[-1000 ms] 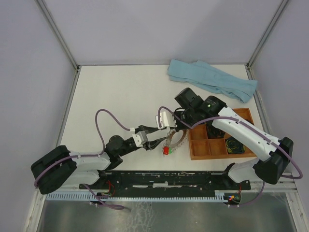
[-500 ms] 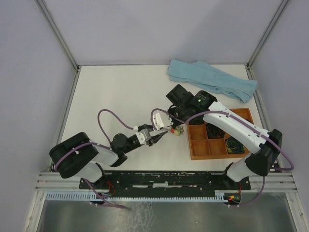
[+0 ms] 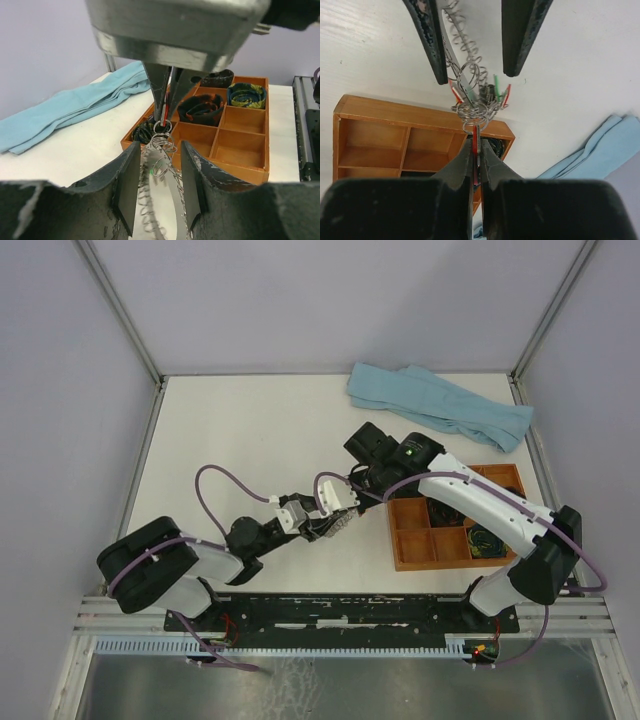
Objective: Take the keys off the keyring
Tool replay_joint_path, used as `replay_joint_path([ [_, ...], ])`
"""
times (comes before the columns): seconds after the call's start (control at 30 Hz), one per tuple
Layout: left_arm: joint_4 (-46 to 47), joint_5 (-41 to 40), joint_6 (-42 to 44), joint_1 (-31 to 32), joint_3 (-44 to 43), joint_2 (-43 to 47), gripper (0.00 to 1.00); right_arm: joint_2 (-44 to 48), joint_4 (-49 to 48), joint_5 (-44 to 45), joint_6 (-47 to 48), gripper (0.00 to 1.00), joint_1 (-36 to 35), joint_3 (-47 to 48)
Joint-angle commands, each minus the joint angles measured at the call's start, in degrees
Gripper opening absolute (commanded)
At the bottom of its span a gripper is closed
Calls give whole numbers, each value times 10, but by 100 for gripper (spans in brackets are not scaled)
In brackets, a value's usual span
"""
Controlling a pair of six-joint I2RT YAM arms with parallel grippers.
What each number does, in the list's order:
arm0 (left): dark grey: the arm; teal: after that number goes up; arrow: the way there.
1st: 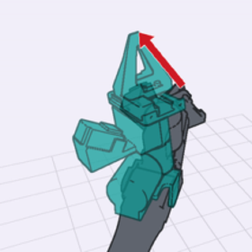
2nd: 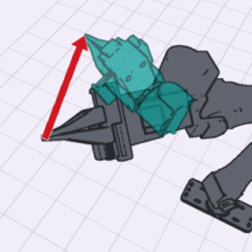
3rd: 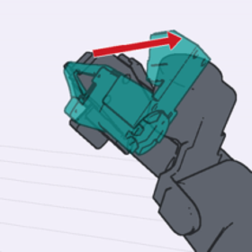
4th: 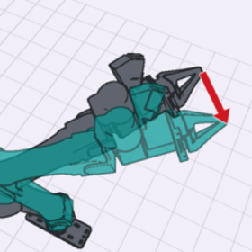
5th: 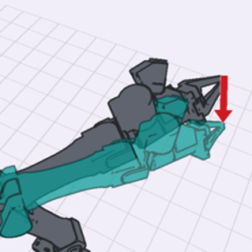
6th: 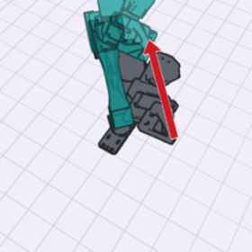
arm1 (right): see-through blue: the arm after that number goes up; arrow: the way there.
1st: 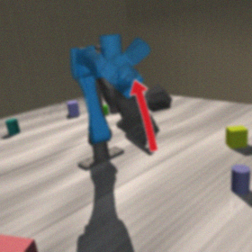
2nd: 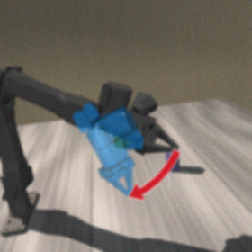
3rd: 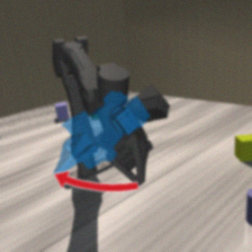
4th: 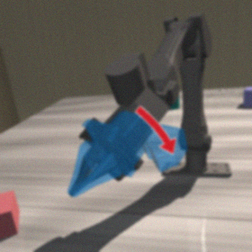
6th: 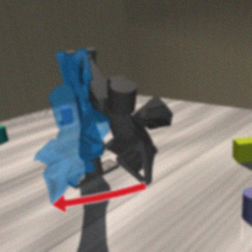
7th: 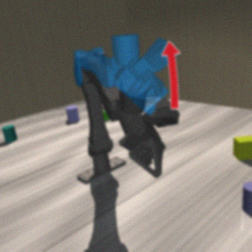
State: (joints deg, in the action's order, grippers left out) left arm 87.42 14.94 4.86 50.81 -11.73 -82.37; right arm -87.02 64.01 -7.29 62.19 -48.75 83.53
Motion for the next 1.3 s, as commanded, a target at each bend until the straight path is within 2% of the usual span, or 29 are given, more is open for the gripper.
replay_joint_path([
  [0.0,117,-24,-48,-4,-6,15,45,35,-23,-25,-5,1,-3,0],
  [0.27,116,34,-95,-12,-39,-9,52,45,-27,-48,-5,1,-3,-11],
  [0.57,116,56,-113,-12,-54,-17,52,49,-24,-70,-7,1,-3,-10],
  [1.1,117,89,-126,-13,-82,-50,36,50,-16,-93,-6,1,-3,-7],
  [1.27,117,95,-127,-14,-87,-62,21,50,-14,-98,-5,1,-3,-6],
])
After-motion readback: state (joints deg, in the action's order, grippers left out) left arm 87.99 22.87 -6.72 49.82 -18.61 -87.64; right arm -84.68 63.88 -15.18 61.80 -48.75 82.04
